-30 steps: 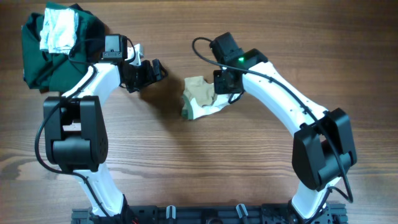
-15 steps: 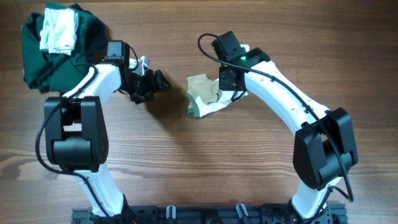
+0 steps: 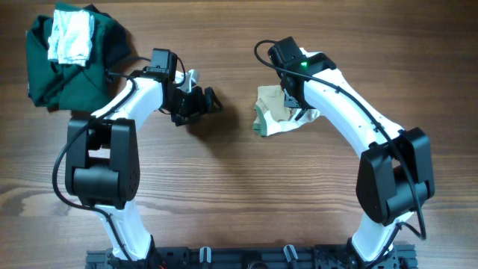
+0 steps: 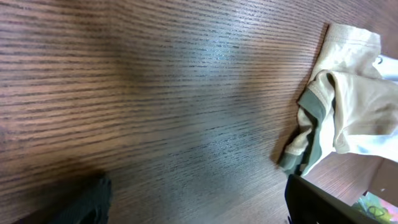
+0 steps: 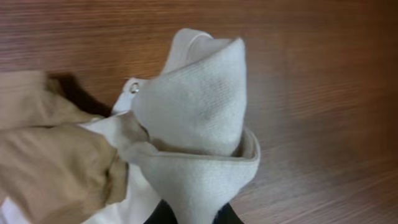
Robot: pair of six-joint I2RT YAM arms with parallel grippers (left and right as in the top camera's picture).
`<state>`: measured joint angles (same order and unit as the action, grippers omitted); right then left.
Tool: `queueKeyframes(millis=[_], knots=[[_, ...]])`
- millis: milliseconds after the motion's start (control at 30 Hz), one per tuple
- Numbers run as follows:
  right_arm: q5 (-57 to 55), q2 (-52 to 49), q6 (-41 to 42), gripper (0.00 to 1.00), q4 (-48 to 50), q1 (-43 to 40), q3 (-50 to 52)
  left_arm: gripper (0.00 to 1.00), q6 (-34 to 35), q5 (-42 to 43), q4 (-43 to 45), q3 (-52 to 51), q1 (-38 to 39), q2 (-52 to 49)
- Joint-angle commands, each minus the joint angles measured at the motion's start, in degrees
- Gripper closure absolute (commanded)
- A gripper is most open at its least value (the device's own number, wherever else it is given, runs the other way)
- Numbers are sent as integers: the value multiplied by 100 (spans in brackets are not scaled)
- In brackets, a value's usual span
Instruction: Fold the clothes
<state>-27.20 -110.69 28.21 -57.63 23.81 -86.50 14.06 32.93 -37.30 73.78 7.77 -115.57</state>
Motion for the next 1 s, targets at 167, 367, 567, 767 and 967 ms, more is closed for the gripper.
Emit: queueKeyframes(millis=[167, 367, 567, 767, 967], knots=[[1596, -98, -420, 91, 431, -83, -116, 9, -35, -302, 188, -79, 0, -111], [2153, -98, -363, 91, 448, -35, -116, 8, -37, -302, 195, -79, 0, -111], [1727, -98, 13, 91, 352, 70, -116, 8, -35, -299, 168, -79, 0, -111], [-57, -98, 487, 91, -264, -258, -116, 7, -37, -302, 61, -79, 0, -111], [61, -96, -361, 95, -308, -852, -122, 7, -35, -299, 173, -79, 0, -111]])
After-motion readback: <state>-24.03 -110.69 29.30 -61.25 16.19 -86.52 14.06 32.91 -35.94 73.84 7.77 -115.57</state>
